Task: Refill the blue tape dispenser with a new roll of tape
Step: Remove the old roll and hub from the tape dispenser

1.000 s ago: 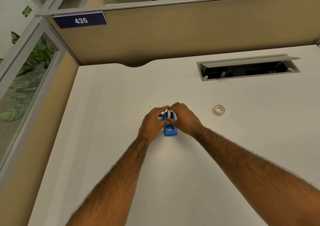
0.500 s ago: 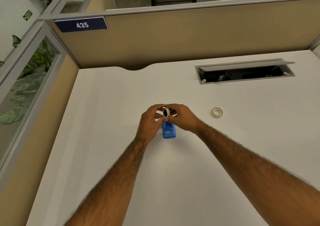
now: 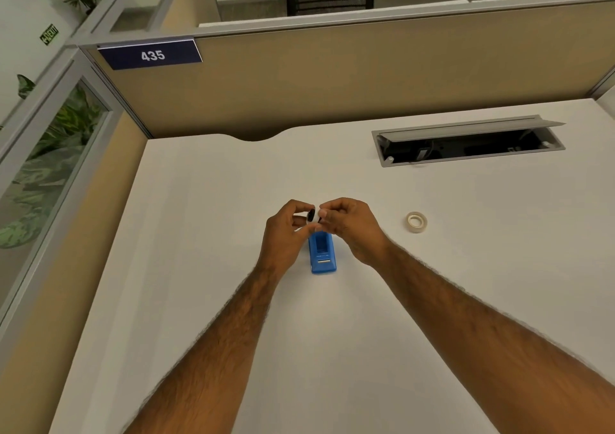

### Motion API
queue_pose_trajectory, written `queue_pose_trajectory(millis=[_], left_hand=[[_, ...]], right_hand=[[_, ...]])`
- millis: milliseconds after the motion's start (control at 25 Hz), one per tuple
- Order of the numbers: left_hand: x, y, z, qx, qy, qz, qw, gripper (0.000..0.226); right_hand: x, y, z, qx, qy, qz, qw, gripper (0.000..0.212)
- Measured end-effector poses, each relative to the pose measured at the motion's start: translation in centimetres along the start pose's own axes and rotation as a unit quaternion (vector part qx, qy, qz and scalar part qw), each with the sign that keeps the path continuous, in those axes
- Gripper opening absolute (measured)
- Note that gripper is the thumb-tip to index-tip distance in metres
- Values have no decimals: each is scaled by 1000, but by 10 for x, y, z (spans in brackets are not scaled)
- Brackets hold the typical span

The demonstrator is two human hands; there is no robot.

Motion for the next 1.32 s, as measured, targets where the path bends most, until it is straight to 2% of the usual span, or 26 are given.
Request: queue_pose_trajectory(millis=[120,360,520,680,800,1040,1320], left_hand=[[1,-2,7,19,-9,-20,1000,32],[3,1,22,-4,1,-29,1000,31],[-5,-5,47,8,-10,-19,1000,49],[-15,20,82,-16,-11,103,995,54],[-24,39,110,-38,-3,213,976,56],[-33,59,142,-65,39,345,935,58],[-41,56,129,-86,30,335,938,65]], right_hand=[[7,3,1,5,29,105,994,20],[9,-3,6,47,33,173,983,15],[7,-18,7,109,24,124,986,16],[9,-34,9,138,28,100,985,19],[12,-43,11,153,35,80,984,19],[18,-47,16,148,38,41,987,16],[18,-36,15,99,21,17,995,16]])
Point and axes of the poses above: each hand's wrist, its own z-axis towards the middle knuckle, its own y-axis out of the palm, x = y × z, the point moved 8 cm from there along z, towards the middle knuckle, and after that the axes turned 10 degrees about z, right-handed, at the moved point
